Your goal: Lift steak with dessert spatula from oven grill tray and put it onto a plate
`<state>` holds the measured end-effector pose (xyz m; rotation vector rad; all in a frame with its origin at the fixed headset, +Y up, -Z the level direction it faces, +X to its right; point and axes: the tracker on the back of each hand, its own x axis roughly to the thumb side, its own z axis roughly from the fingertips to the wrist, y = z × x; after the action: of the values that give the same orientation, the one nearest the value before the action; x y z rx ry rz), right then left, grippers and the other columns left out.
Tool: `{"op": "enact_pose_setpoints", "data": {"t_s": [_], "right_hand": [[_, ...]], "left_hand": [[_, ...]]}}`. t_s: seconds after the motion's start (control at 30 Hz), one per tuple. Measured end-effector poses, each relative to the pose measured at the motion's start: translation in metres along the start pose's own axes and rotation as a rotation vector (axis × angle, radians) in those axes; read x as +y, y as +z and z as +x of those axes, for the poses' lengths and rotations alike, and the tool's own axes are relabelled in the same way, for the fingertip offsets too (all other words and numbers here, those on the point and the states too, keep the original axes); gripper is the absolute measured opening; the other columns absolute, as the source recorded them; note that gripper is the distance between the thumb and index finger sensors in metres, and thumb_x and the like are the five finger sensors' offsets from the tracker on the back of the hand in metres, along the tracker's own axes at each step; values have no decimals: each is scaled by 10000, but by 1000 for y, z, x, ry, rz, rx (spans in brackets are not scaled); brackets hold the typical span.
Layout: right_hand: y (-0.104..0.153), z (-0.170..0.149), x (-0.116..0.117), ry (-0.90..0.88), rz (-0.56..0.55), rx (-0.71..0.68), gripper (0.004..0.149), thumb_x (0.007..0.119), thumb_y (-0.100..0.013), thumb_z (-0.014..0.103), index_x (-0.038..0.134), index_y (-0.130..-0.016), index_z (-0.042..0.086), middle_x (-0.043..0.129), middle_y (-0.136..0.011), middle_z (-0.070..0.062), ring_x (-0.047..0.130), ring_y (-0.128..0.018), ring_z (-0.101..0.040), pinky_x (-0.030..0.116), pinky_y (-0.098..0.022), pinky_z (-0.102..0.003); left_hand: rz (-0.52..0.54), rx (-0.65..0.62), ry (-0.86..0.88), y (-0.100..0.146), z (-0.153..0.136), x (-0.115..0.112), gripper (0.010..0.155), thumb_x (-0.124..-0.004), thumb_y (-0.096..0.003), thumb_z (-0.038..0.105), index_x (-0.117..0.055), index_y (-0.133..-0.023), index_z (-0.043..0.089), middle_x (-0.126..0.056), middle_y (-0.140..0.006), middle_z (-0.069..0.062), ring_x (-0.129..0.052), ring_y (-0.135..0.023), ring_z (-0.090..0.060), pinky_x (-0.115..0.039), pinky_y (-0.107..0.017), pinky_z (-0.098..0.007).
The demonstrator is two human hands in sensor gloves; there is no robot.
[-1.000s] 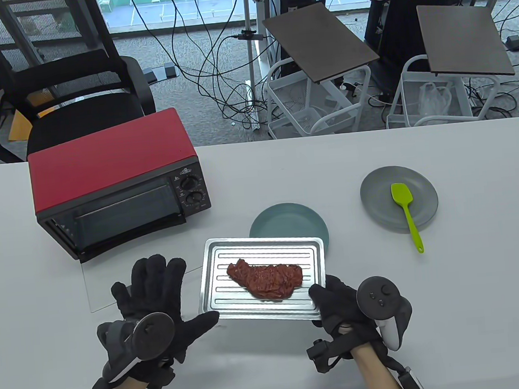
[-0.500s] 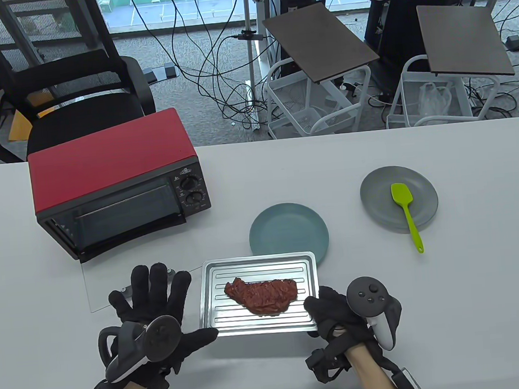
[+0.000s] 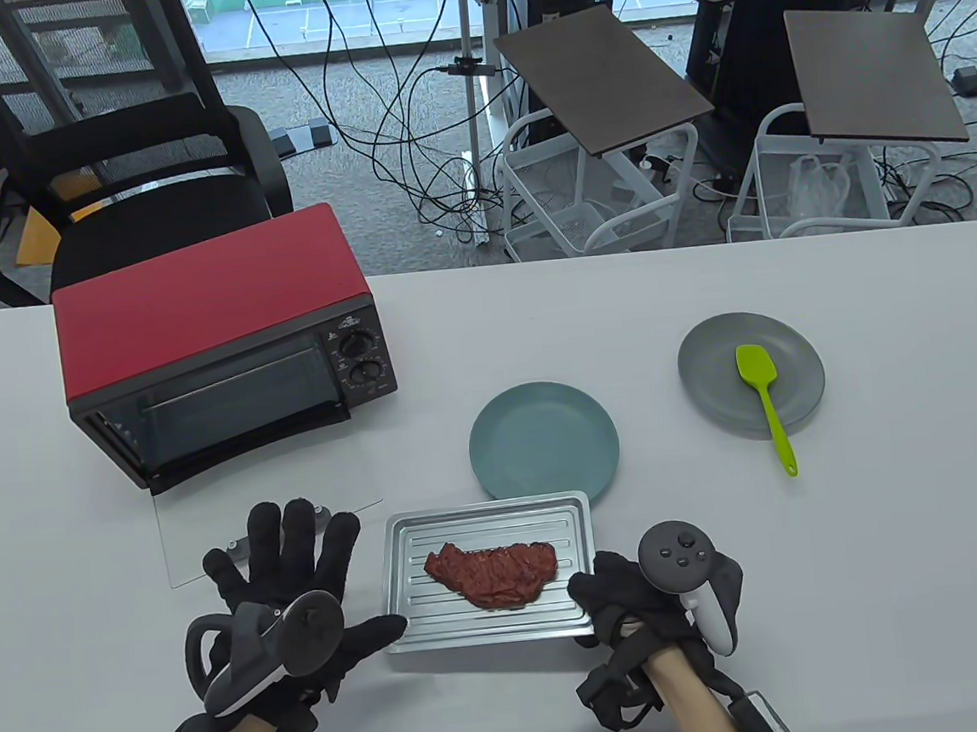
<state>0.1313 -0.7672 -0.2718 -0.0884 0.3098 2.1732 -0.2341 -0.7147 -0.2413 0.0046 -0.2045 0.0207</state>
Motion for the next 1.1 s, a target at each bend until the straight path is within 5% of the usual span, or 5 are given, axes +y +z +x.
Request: {"op": "enact_pose_setpoints", "data": {"t_s": [0.03, 0.8, 1.1], "right_hand": [[0, 0, 0, 10, -1, 0, 386, 822, -496, 190, 746, -828, 7, 1022, -443, -54, 1030, -264, -258, 837, -488, -465], [7, 7, -1, 188, -24, 59, 431, 883, -496, 209, 752, -842, -13, 1040, -487, -119, 1042, -308, -299, 821, -495, -464], [11, 11, -5, 386, -31, 108, 533, 789, -520, 385, 693, -861, -13, 1009, -528, -52, 1023, -343, -307, 787, -516, -494]], "left_hand": [[-5, 1, 1, 0, 0, 0, 1120, -545, -323, 998, 105, -1023, 414, 85, -1166, -62, 76, -1106, -459, -168, -625, -866], [-82, 9, 5, 0, 2, -5, 1114, -552, -332, 988, 124, -1009, 419, 103, -1157, -61, 88, -1101, -455, -165, -629, -863], [-88, 7, 10, 1, 2, -5, 1112, -551, -332, 987, 122, -1010, 419, 102, -1157, -60, 87, -1101, -457, -167, -628, -863]]}}
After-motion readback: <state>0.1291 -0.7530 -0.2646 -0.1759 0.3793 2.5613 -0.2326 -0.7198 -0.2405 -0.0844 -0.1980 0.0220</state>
